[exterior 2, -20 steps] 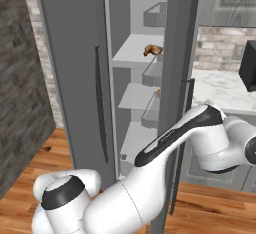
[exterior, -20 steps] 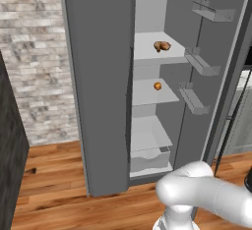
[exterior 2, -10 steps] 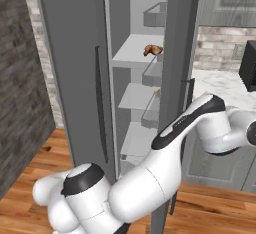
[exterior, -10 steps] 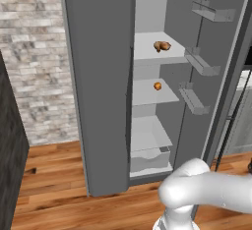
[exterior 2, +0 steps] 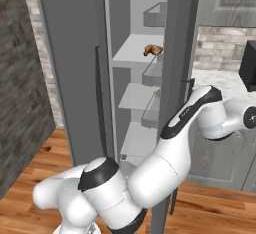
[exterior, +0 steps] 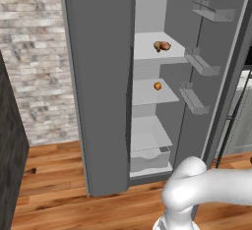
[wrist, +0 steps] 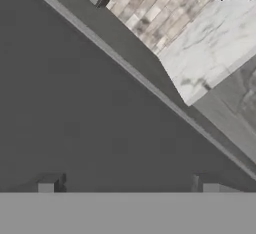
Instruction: Pick up the frozen chicken drumstick from the freezer, place it on any shelf in the fridge, and close the fridge and freezer doors when done.
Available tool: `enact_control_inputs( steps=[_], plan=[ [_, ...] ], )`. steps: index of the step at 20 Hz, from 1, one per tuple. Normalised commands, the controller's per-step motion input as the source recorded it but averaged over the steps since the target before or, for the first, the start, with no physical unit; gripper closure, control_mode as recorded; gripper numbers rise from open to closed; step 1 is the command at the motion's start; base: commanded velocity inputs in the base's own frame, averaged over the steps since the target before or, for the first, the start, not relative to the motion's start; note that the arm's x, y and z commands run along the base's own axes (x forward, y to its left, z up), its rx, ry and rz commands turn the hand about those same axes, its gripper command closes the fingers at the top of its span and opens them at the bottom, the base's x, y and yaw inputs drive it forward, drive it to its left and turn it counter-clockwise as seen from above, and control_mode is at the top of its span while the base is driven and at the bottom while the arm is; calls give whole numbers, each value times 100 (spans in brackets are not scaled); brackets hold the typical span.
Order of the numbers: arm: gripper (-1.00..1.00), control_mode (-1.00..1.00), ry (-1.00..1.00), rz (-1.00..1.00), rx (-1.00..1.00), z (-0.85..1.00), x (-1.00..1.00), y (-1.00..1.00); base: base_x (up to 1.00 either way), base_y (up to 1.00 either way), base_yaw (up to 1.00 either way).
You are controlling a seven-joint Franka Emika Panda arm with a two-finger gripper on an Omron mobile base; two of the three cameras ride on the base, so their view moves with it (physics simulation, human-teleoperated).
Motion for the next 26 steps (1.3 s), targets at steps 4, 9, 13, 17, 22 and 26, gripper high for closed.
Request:
enact_control_inputs(
  steps=[4,9,13,17,22,26],
  plan=[
    [-100,-100,0,24,6,0,31,81,0,0,0],
    [-100,-100,0,27,6,0,37,97,0,0,0],
    [-100,-100,-4,25,5,0,51,100,0,0,0],
    [-100,-100,-9,20,5,0,60,100,0,0,0],
    [-100,-100,-12,13,5,1,65,89,0,0,0],
    [-100,-100,-11,2,3,2,68,74,0,0,0]
  ],
)
